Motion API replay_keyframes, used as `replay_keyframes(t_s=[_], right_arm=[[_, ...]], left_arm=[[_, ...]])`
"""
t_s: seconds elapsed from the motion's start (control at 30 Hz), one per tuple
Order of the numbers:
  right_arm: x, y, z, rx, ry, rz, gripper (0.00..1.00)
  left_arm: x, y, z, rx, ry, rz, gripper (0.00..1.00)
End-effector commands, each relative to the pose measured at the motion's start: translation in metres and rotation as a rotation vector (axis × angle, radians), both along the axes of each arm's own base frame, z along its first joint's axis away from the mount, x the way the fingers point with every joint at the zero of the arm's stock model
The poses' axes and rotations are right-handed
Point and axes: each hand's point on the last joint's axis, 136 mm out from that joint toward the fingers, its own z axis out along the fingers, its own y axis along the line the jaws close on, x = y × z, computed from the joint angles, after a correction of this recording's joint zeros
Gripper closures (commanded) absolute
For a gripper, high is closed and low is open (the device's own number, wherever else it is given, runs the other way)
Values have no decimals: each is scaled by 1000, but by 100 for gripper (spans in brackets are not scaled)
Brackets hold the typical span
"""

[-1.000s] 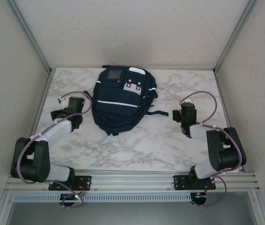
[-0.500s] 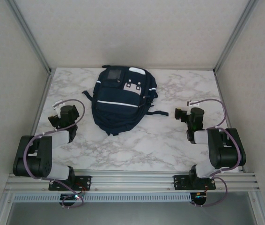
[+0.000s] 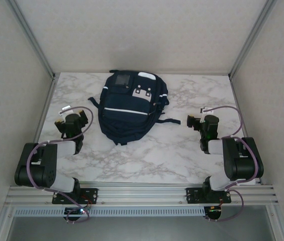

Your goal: Pack the student bag

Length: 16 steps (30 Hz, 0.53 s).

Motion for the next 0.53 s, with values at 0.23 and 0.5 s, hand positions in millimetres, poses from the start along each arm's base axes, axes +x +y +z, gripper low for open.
replay_keyframes(t_s=[0.23, 0.5], right_arm=[[2, 1, 3, 13, -23, -1, 1], [2, 2, 3, 8, -22, -3, 1]], left_arm=[[9, -19, -7, -3, -33, -126, 0], [9, -19, -9, -4, -25, -126, 0]])
